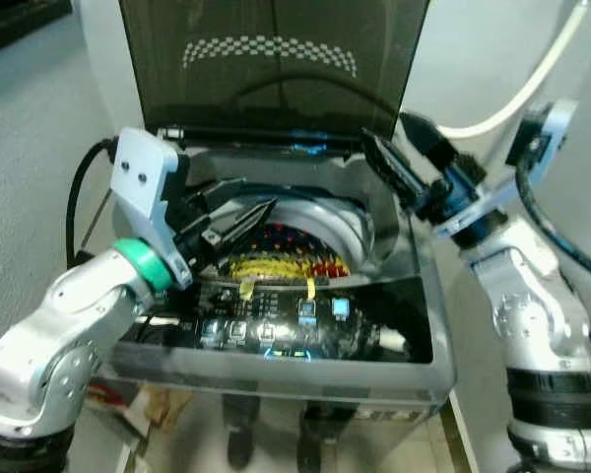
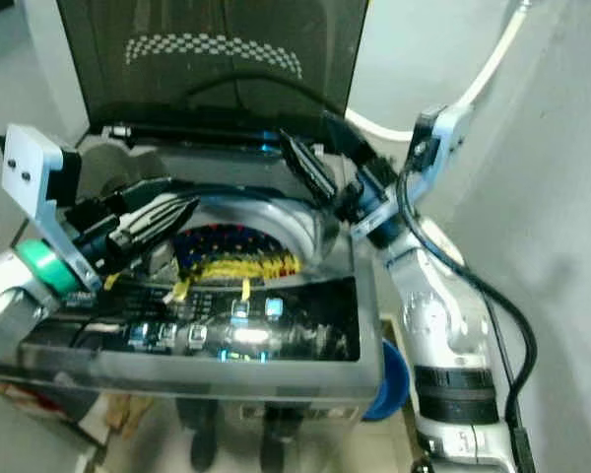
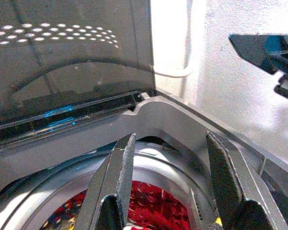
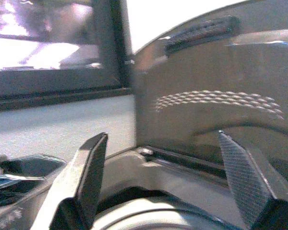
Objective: Clothes washing
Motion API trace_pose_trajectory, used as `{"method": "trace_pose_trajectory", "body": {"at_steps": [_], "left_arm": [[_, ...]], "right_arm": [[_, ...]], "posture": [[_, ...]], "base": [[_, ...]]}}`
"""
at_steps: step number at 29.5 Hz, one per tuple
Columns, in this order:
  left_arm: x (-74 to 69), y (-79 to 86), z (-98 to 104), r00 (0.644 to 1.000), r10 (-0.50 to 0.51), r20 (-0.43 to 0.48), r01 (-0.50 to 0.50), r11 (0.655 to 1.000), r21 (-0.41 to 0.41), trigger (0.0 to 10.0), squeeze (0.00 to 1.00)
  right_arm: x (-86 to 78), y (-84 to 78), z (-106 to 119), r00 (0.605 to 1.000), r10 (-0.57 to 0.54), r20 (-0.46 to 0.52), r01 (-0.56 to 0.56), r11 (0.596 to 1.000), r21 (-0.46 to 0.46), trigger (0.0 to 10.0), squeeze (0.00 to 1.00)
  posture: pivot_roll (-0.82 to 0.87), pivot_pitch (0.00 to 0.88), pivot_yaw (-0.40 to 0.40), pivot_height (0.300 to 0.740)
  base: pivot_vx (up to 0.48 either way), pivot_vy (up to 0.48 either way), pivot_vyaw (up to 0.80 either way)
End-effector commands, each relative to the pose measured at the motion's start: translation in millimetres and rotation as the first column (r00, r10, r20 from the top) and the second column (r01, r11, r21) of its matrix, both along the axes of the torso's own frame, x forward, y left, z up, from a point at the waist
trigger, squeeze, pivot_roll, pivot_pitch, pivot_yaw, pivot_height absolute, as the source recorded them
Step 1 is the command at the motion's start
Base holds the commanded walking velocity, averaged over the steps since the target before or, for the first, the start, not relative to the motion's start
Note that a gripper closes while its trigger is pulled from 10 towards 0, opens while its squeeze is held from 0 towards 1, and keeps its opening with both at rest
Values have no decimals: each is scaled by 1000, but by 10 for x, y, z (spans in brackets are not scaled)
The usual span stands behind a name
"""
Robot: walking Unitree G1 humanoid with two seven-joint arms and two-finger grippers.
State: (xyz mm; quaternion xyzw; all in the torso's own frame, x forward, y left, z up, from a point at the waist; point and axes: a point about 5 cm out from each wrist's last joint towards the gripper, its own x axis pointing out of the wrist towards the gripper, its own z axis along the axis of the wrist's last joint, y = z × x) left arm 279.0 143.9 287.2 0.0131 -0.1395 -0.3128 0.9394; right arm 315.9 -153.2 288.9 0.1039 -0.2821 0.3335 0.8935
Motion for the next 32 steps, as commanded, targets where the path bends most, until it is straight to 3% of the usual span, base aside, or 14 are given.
{"method": "trace_pose_trajectory", "body": {"at_steps": [1, 3, 10, 11, 16, 19, 24, 32], "left_arm": [[183, 92, 72, 988, 145, 44, -143, 989, -44, 10000, 0], [272, 125, 110, 973, 221, 65, -216, 974, -66, 10000, 0], [316, 189, 164, 925, 345, 157, -337, 939, -73, 10000, 0], [318, 223, 125, 902, 396, 171, -391, 918, -61, 10000, 0], [330, 252, 89, 890, 425, 163, -419, 905, -72, 10000, 0], [367, 303, 52, 876, 464, 132, -450, 885, -119, 10000, 0], [492, 327, 76, 838, 529, 138, -507, 846, -166, 10000, 0], [513, 345, 106, 813, 560, 157, -530, 825, -197, 10000, 0]], "right_arm": [[138, -98, -127, 948, -316, -19, 317, 948, 42, 10000, 0], [185, -99, -196, 904, -424, -52, 426, 903, 48, 10000, 0], [11, 41, -366, 896, -442, -42, 441, 897, -30, 10000, 0], [-55, 14, -392, 885, -463, -59, 461, 887, -33, 10000, 0], [-81, 14, -368, 883, -466, -54, 465, 885, -29, 10000, 0], [-54, 70, -270, 894, -448, -18, 448, 894, -12, 10000, 0], [114, 225, -27, 901, -434, 19, 434, 900, 35, 10000, 0], [139, 308, -1, 925, -377, -35, 379, 923, 66, 10000, 0]], "posture": [[108, 21, 60, 740], [101, 19, 57, 740], [75, 0, 48, 740], [71, 0, 41, 740], [64, 0, 39, 740], [47, 0, 39, 740], [51, 0, 5, 740], [65, 0, -26, 740]], "base": [[0, 0, 0], [0, 0, 0], [0, 0, 0], [0, 0, 0], [0, 0, 0], [0, 0, 0], [0, 0, 0], [0, 0, 0]]}}
